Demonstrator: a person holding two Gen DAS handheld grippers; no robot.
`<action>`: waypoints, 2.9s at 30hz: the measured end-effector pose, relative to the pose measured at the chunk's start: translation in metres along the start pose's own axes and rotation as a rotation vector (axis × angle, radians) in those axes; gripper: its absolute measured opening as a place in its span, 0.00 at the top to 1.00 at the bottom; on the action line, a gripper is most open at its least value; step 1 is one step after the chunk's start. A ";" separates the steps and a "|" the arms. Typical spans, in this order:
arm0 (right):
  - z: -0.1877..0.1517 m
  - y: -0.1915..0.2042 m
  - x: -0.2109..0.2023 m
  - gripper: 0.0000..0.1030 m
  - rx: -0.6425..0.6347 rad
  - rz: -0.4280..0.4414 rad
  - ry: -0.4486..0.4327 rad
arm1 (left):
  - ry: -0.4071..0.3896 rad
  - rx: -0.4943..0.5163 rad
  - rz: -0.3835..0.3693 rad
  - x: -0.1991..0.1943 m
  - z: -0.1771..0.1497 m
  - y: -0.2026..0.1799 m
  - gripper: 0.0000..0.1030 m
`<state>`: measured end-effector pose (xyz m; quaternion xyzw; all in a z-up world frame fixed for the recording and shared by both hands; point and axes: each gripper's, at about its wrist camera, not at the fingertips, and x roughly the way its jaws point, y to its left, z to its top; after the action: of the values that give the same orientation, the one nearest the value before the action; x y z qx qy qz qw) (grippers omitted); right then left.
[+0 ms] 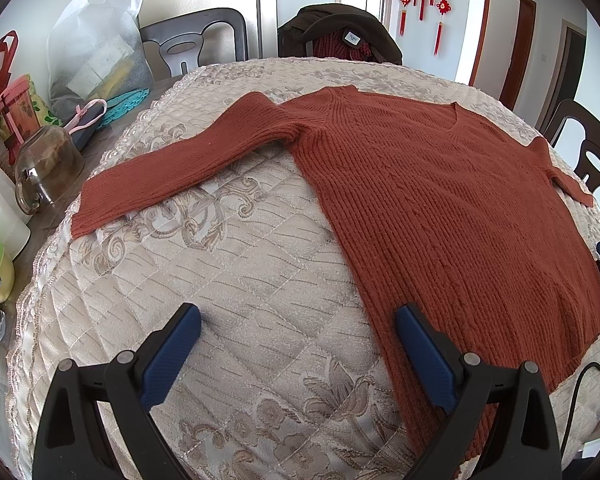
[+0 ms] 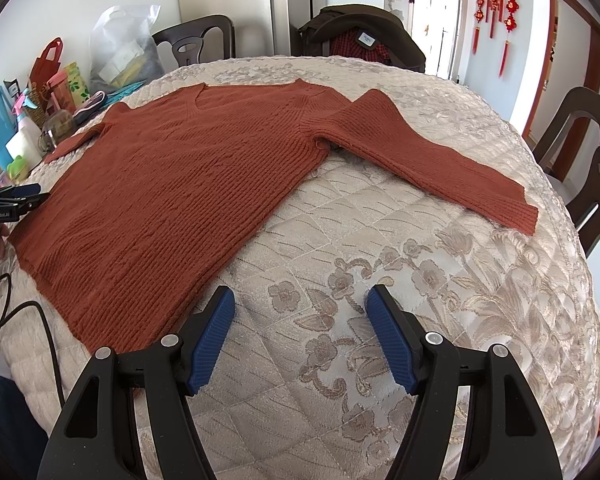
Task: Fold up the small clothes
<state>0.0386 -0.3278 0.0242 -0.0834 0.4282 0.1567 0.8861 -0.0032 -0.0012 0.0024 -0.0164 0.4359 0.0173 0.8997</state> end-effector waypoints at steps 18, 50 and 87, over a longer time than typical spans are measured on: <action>0.001 0.000 0.000 0.32 0.001 -0.001 -0.002 | -0.001 0.000 0.000 0.000 -0.001 0.000 0.03; 0.000 -0.001 0.002 0.32 0.000 -0.010 0.003 | -0.001 -0.004 -0.001 0.001 -0.001 0.001 0.03; 0.021 0.001 0.004 0.32 0.086 -0.028 0.059 | 0.022 -0.028 0.000 0.007 0.009 0.005 0.04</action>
<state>0.0560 -0.3199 0.0338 -0.0556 0.4595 0.1231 0.8779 0.0075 0.0041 0.0023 -0.0290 0.4454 0.0229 0.8946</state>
